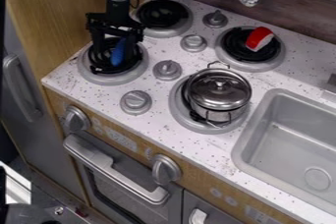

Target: Move the blue spoon to the lower left burner

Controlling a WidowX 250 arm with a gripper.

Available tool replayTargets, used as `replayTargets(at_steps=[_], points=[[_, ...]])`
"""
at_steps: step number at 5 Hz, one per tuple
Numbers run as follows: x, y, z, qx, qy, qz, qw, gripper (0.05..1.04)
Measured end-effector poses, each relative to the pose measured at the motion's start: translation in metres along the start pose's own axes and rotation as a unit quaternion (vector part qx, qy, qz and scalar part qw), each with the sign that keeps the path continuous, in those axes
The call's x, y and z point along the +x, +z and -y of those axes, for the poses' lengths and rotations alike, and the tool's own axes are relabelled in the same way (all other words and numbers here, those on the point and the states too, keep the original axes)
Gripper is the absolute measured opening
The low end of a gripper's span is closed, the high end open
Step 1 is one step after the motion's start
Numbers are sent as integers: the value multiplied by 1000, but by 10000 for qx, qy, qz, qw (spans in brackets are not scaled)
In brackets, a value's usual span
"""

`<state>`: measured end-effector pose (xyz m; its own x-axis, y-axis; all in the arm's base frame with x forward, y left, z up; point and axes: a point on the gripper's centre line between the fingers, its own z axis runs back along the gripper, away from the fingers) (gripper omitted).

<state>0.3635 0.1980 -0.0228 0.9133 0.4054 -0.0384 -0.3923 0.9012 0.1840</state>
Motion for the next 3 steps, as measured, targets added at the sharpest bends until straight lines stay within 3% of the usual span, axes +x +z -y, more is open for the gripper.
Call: replayTargets(at_steps=[1,2,3], points=[[-3,3,6,-73,-40,-59,9999,1000],[-13,41,6,-256,-89,311,9991,1000],[-27,63,10,-423,-189,539,9975,1000]])
